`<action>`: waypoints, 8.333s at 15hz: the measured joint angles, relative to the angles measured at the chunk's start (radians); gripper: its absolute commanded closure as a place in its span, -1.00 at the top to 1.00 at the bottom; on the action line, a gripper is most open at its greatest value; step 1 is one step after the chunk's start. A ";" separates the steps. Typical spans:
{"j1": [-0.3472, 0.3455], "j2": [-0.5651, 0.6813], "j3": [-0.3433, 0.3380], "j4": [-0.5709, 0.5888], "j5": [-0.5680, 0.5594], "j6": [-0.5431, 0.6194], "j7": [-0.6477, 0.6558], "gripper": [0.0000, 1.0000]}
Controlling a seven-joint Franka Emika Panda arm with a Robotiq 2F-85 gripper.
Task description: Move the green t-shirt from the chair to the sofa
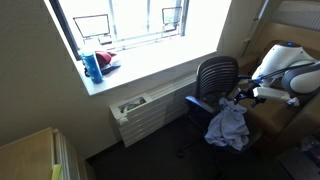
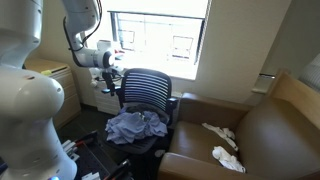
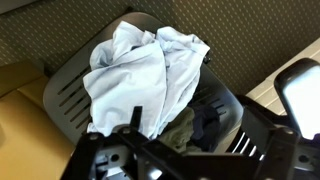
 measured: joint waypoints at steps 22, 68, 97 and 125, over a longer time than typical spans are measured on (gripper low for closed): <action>0.154 0.585 -0.280 0.563 0.265 0.146 0.486 1.00; 0.113 0.831 -0.222 0.742 0.266 0.213 0.509 -0.80; 1.060 0.576 -1.452 0.296 0.314 0.260 0.922 -0.98; 0.443 0.577 -1.776 0.432 0.685 0.681 0.651 -0.98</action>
